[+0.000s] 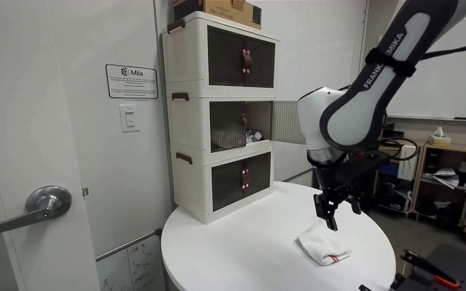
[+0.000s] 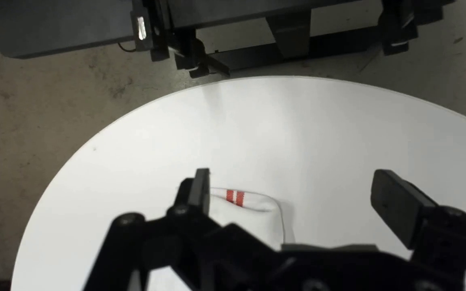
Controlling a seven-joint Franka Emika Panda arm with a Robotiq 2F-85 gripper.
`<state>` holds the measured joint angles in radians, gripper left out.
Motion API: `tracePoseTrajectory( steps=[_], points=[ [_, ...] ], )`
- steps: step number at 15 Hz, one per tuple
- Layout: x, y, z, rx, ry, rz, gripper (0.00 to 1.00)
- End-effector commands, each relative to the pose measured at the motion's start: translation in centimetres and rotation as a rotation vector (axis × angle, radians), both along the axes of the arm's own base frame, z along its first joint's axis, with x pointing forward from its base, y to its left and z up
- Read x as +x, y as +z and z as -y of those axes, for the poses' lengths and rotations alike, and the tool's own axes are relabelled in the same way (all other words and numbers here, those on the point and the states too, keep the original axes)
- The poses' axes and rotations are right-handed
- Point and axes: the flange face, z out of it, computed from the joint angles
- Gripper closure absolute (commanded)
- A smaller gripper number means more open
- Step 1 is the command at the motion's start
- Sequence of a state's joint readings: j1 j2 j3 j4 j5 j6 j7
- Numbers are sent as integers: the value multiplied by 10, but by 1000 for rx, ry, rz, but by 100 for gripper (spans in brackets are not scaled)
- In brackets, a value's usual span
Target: Put the towel in the middle cabinet
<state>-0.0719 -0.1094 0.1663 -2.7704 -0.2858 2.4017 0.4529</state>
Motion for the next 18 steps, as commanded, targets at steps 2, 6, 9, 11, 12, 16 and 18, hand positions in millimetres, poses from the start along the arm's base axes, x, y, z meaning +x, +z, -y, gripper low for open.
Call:
tracePoseTrajectory(
  steps=[2, 6, 9, 11, 12, 16, 18],
  points=[
    [15, -59, 41, 29, -43, 1, 0],
    [32, -108, 67, 59, -113, 12, 0],
    [47, -135, 74, 53, -141, 47, 0],
    [58, -150, 73, 58, -154, 73, 0],
    [64, -156, 71, 58, -163, 84, 0],
    [82, -177, 67, 61, -215, 117, 0],
    [87, -184, 69, 63, -241, 128, 0]
  ],
)
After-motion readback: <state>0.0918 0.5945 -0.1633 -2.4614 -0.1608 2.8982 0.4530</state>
